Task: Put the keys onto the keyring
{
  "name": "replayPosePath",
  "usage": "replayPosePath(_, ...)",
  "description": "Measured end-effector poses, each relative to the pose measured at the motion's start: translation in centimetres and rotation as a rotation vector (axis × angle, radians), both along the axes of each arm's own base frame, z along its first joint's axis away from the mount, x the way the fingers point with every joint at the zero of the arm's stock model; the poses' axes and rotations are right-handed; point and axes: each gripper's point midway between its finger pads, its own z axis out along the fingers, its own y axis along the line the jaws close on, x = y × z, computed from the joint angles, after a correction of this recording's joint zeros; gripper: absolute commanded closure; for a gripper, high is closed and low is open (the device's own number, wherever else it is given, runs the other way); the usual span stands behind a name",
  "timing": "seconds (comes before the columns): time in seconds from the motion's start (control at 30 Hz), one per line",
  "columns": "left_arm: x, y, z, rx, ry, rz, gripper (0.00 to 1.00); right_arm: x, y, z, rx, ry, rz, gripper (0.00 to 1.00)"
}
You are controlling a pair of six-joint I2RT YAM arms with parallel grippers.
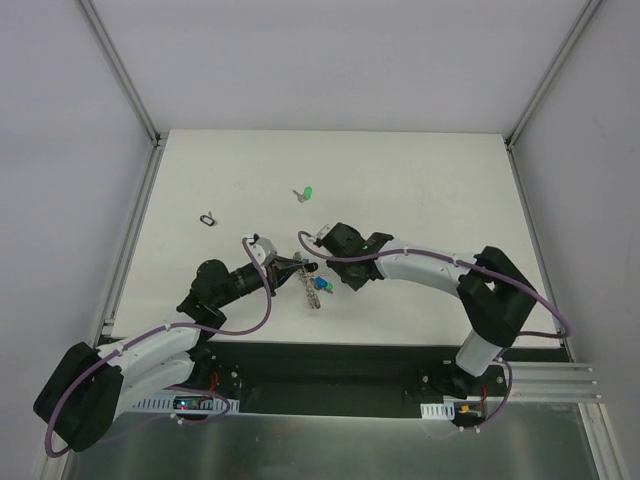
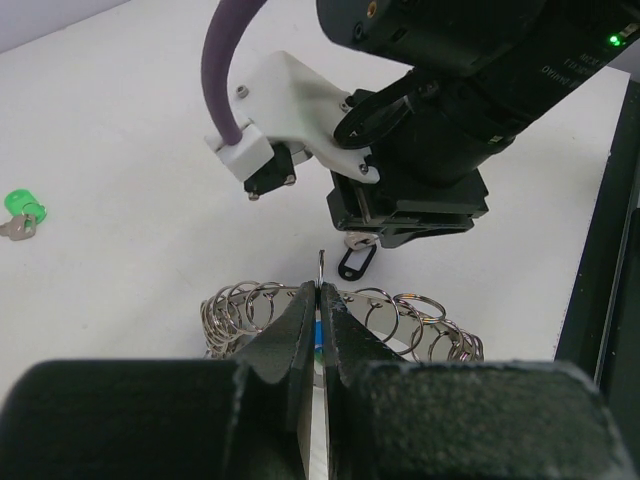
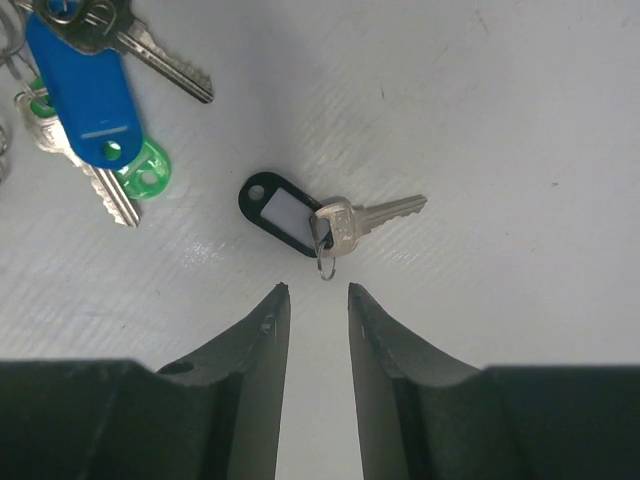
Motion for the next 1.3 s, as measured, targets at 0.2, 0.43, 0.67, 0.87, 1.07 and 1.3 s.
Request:
replayPosePath(0.2,0.0,0.0,-0.2,0.005,0.007,0.0,1.0,0.8,0.1,-0.7,-0.068,-0.022,0.015,0.73)
replayPosePath(0.43,0.0,0.0,-0.2,0.007,0.008,0.0,1.0,1.0,-0.2,-1.6,-0.117,-0.014,0.027,0.77)
replayPosePath(0.67,0.0,0.0,-0.3,0.007,0.008,0.0,1.0,1.0,-0.3,-2.3,-0.141,-0.008,0.036,0.85)
replayPosePath(0.87,0.0,0.0,-0.3,0.008,0.01,0.001,1.0,1.0,-0.3,-2.2,-0.152,-0.016,0.047,0.99)
replayPosePath(1.07,0.0,0.0,-0.6,0.014,0.016,0.0,1.0,1.1,-0.4,-1.3,-0.15,-0.034,0.062,0.99)
replayPosePath(1.3,-0.1,0.0,-0.7,0.021,0.017,-0.005,1.0,1.2,-0.1,3.4,-0.025,-0.121,0.102,0.99)
